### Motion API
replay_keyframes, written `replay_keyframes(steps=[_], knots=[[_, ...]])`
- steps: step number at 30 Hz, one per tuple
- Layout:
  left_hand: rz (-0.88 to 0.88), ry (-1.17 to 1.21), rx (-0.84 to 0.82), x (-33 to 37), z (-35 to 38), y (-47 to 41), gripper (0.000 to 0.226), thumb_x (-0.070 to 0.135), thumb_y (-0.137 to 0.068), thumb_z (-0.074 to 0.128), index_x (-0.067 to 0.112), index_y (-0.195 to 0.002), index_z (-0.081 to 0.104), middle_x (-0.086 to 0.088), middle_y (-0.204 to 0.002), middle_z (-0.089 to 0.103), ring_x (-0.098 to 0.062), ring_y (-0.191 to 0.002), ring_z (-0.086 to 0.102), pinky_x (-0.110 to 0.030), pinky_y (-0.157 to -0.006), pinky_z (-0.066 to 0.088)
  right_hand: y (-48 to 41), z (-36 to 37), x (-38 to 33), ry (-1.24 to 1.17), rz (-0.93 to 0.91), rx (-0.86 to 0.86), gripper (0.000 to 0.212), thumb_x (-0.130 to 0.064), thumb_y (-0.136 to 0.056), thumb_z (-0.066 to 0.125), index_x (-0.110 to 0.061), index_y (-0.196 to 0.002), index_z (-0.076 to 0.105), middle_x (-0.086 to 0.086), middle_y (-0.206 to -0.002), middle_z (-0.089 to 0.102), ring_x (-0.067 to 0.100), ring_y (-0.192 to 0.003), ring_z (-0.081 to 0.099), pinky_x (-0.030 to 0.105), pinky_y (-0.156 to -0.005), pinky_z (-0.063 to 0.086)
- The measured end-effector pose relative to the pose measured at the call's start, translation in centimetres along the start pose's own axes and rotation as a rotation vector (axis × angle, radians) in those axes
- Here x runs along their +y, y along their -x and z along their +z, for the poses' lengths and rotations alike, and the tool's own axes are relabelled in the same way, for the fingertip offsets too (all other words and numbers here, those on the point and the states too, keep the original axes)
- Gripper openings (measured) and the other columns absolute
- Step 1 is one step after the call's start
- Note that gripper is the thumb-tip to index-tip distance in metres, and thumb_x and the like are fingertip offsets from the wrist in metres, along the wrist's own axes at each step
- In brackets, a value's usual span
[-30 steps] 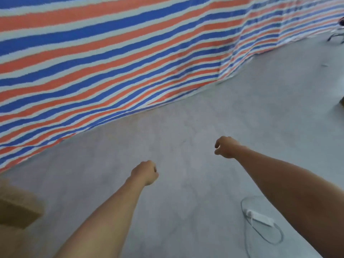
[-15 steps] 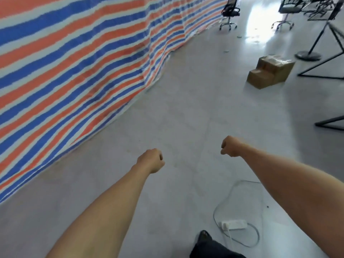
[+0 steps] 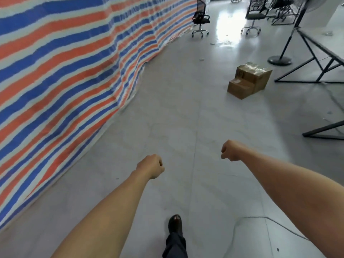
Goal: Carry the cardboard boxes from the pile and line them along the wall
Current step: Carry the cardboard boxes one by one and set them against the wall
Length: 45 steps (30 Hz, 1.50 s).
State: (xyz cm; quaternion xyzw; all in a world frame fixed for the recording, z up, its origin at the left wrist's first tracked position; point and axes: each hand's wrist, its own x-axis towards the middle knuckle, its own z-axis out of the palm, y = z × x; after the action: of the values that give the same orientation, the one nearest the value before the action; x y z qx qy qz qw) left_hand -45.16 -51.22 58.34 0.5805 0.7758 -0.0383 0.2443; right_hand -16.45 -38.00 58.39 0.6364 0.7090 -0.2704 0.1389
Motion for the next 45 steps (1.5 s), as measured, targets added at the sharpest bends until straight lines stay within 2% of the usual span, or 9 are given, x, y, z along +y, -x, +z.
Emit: replay_keyframes(steps=[6, 10, 13, 20, 24, 28, 36, 42, 45], knots=[[0.063, -0.075, -0.047, 1.2, -8.2, -15.6, 0.011, 0.027, -0.093, 0.056, 0.023, -0.083, 0.055, -0.002, -0.084, 0.053, -0.022, -0.075, 0.048, -0.03, -0.068, 0.039, -11.4, -7.4, -2.5, -0.111, 0.08, 0.037, 0.035, -0.026, -0.087, 0.071, -0.011, -0.119, 0.068, 0.012, -0.109, 0.072, 0.028, -0.098, 0.07, 0.034, -0.085, 0.055], [0.124, -0.12, -0.053, 4.7, -13.6, -24.3, 0.021, 0.028, -0.096, 0.055, 0.013, -0.105, 0.067, -0.006, -0.106, 0.065, -0.024, -0.096, 0.061, -0.032, -0.076, 0.046, -16.9, -12.3, -2.1, -0.206, 0.12, 0.077, 0.037, -0.026, -0.088, 0.071, -0.015, -0.123, 0.065, 0.009, -0.118, 0.068, 0.027, -0.104, 0.067, 0.033, -0.089, 0.053], [0.183, -0.124, -0.08, 8.6, -15.4, -30.9, 0.018, 0.028, -0.095, 0.055, 0.016, -0.099, 0.068, -0.003, -0.102, 0.067, -0.025, -0.1, 0.064, -0.032, -0.075, 0.048, -21.1, -15.3, 0.5, -0.255, 0.195, 0.087, 0.037, -0.024, -0.088, 0.071, -0.014, -0.122, 0.066, 0.01, -0.119, 0.067, 0.027, -0.105, 0.067, 0.035, -0.092, 0.053], [0.243, -0.162, -0.148, 19.5, -17.6, -46.6, 0.027, 0.032, -0.095, 0.054, 0.018, -0.114, 0.064, -0.004, -0.116, 0.063, -0.024, -0.103, 0.061, -0.033, -0.085, 0.05, -34.9, -22.9, 8.9, -0.247, 0.324, 0.007, 0.03, -0.022, -0.088, 0.069, -0.005, -0.113, 0.069, 0.009, -0.078, 0.069, 0.023, -0.074, 0.066, 0.025, -0.05, 0.044], [0.227, -0.194, -0.185, 26.1, -20.5, -56.0, 0.025, 0.03, -0.095, 0.053, 0.016, -0.113, 0.065, -0.006, -0.115, 0.065, -0.025, -0.102, 0.061, -0.035, -0.087, 0.051, -44.0, -29.3, 12.3, -0.28, 0.33, 0.001, 0.028, -0.022, -0.088, 0.07, -0.01, -0.113, 0.069, 0.01, -0.086, 0.071, 0.027, -0.087, 0.073, 0.027, -0.054, 0.047], [0.237, -0.114, -0.168, 31.9, -23.7, -63.7, 0.024, 0.031, -0.095, 0.054, 0.016, -0.11, 0.065, -0.006, -0.112, 0.065, -0.025, -0.1, 0.062, -0.036, -0.088, 0.053, -51.6, -36.4, 14.5, -0.257, 0.31, 0.039, 0.032, -0.025, -0.09, 0.07, -0.01, -0.118, 0.069, 0.009, -0.104, 0.072, 0.025, -0.097, 0.07, 0.029, -0.073, 0.05], [0.206, -0.149, -0.266, 39.0, -26.3, -80.7, 0.032, 0.034, -0.097, 0.055, 0.013, -0.121, 0.063, -0.007, -0.123, 0.062, -0.026, -0.108, 0.06, -0.035, -0.091, 0.051, -67.7, -45.7, 17.8, -0.226, 0.272, 0.004, 0.032, -0.026, -0.09, 0.068, -0.009, -0.118, 0.069, 0.009, -0.105, 0.072, 0.025, -0.098, 0.07, 0.03, -0.079, 0.052], [0.241, -0.144, -0.313, 45.7, -29.8, -96.8, 0.026, 0.032, -0.095, 0.057, 0.013, -0.111, 0.065, -0.007, -0.114, 0.064, -0.026, -0.102, 0.061, -0.035, -0.087, 0.051, -80.5, -52.9, 21.3, -0.256, 0.355, -0.036, 0.032, -0.024, -0.092, 0.068, -0.008, -0.12, 0.066, 0.008, -0.092, 0.068, 0.023, -0.085, 0.07, 0.024, -0.055, 0.047], [0.266, -0.179, -0.301, 50.0, -33.2, -103.6, 0.024, 0.029, -0.095, 0.057, 0.011, -0.107, 0.067, -0.008, -0.112, 0.066, -0.027, -0.1, 0.063, -0.034, -0.085, 0.051, -85.3, -57.3, 22.5, -0.311, 0.392, -0.003, 0.034, -0.023, -0.091, 0.068, -0.008, -0.121, 0.066, 0.009, -0.101, 0.068, 0.025, -0.097, 0.07, 0.028, -0.067, 0.053]])
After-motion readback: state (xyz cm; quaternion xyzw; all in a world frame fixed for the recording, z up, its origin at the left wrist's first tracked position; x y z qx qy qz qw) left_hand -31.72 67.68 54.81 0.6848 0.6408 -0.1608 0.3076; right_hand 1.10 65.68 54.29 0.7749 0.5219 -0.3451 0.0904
